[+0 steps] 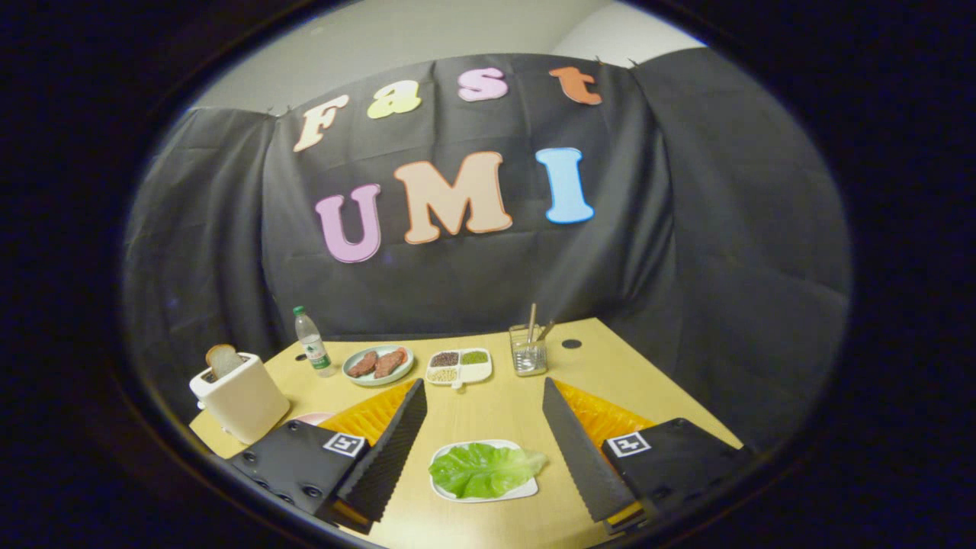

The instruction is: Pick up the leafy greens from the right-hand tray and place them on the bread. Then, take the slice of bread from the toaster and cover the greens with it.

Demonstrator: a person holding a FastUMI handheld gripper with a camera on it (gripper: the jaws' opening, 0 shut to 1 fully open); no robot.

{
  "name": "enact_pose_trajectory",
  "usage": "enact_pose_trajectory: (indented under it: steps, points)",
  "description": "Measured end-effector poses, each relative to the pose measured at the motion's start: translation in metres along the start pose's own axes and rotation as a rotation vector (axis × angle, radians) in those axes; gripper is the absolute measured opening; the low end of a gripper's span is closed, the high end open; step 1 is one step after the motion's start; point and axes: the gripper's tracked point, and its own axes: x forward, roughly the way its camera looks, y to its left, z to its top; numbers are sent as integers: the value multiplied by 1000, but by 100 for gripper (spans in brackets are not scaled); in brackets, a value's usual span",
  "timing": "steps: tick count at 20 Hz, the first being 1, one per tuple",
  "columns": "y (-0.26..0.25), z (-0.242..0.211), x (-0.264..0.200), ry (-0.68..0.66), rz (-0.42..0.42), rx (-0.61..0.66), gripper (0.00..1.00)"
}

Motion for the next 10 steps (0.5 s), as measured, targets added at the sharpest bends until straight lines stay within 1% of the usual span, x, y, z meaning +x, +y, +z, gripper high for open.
enact_pose_trajectory:
  steps: [6,10]
  points:
    - [-36,-72,37,125,-3,190,97]
    - [-57,-116,59,211,-42,246,97]
